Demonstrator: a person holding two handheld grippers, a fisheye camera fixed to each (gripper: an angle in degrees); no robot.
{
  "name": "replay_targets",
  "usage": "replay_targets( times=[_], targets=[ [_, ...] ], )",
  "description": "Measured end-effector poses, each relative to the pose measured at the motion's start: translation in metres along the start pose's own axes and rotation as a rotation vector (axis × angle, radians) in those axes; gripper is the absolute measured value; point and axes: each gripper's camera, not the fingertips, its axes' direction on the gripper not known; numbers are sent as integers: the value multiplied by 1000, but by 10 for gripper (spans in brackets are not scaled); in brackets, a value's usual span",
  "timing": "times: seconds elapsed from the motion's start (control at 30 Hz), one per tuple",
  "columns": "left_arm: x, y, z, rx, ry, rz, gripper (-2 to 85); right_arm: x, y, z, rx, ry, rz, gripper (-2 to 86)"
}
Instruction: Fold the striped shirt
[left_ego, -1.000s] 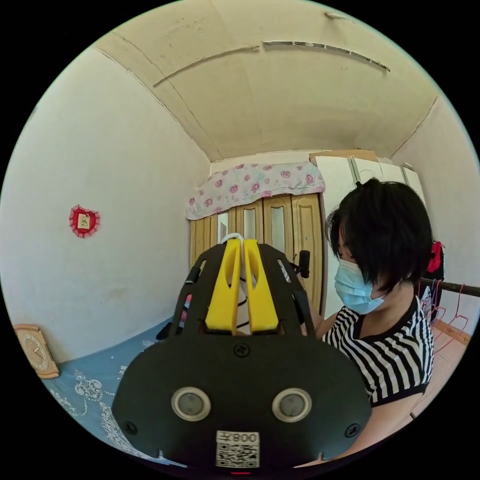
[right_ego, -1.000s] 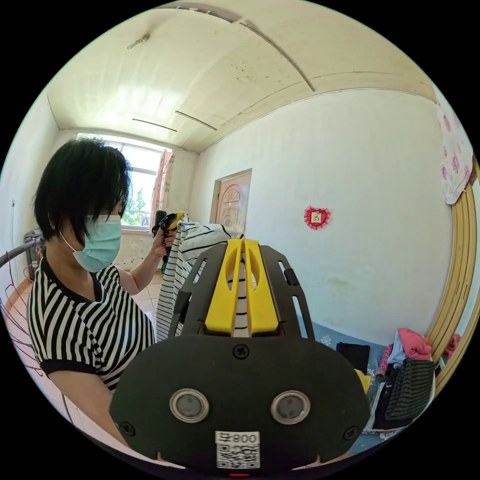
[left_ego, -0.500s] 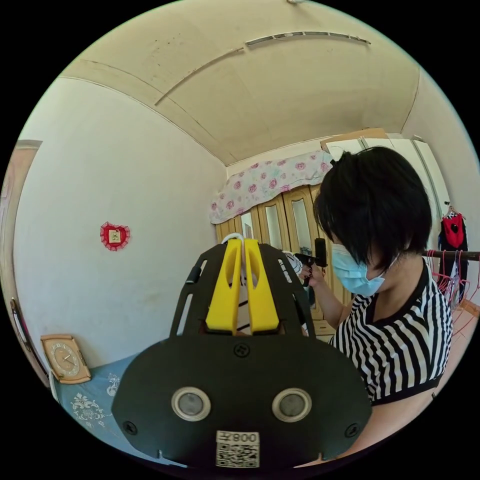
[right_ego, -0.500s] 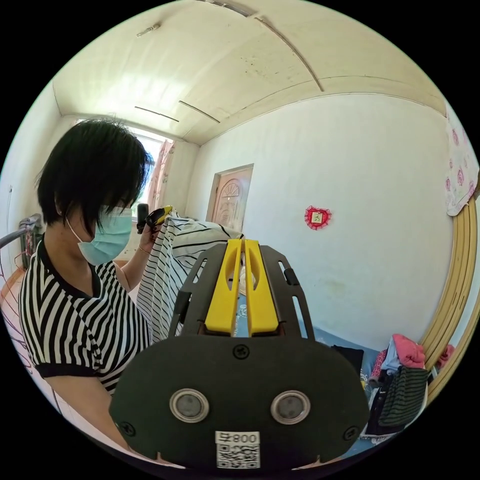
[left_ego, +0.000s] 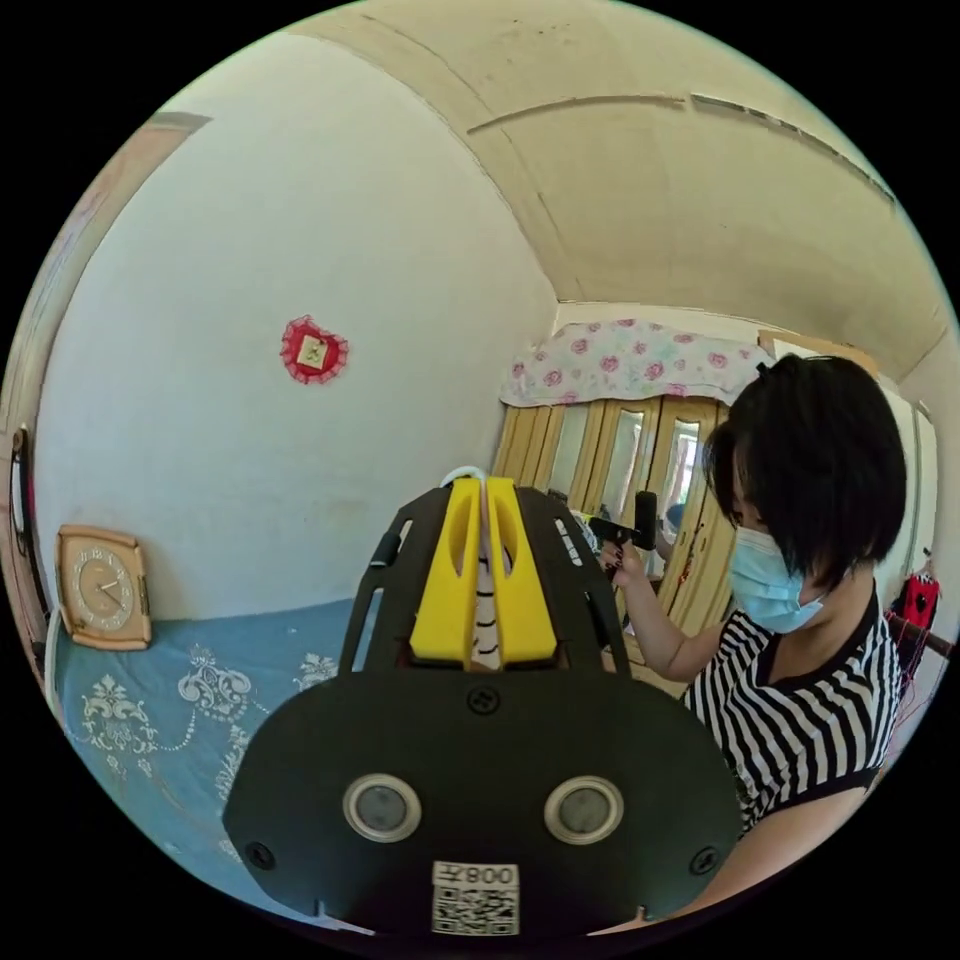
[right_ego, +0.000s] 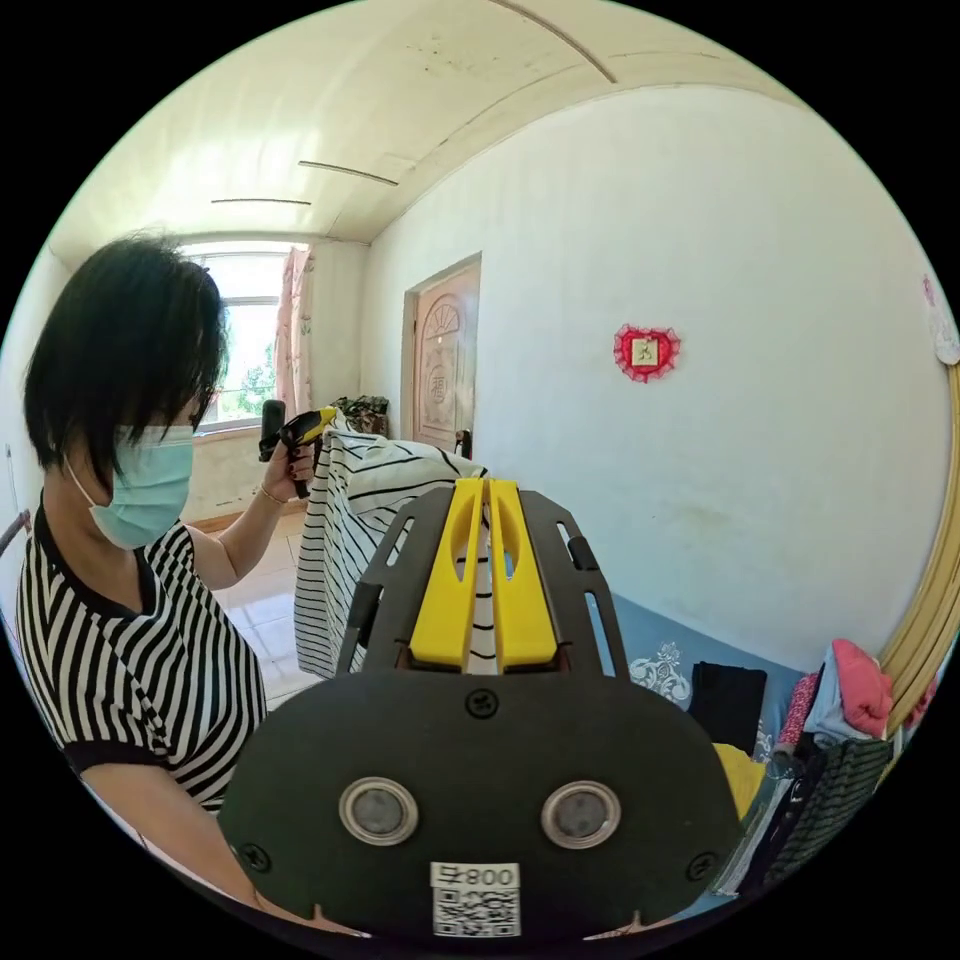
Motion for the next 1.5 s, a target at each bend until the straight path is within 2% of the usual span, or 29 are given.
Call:
replay_targets(
  times=[0.13,0.33,0.4,0.5,0.63,0.73,0.8,0.9,1.0,1.1,1.17,1.33,1.43,1.5],
  targets=[
    [-83,15,43,-52,-58,-103,14,56,-14,110,-76,-2,59,8],
    [-238,62,139,-170,-217,-284,35,178,-14,347,-324,62,216,25],
    [-314,97,191,-301,-291,-387,69,234,9,453,-497,83,348,48],
    [-395,164,235,-485,-420,-604,99,284,63,552,-711,151,528,64],
    [-432,244,240,-501,-385,-722,120,301,130,599,-742,93,598,67],
    [-437,312,227,-632,-436,-784,130,290,199,611,-786,-5,655,72],
    [-434,365,213,-752,-472,-881,135,266,253,615,-892,-1,682,81],
    [-426,412,204,-816,-497,-973,131,233,299,623,-985,1,727,88],
    [-426,437,222,-904,-512,-966,107,205,321,650,-1083,51,699,83],
    [-432,448,249,-993,-592,-928,40,190,335,691,-1155,86,681,56],
    [-438,451,262,-1012,-559,-912,29,183,343,715,-1196,97,698,34],
    [-455,430,265,-1016,-603,-846,21,166,337,752,-1306,121,568,10],
    [-475,380,236,-977,-788,-736,25,186,292,748,-1278,271,437,9],
    [-488,334,199,-865,-952,-686,37,219,239,730,-1193,480,381,13]
  ],
)
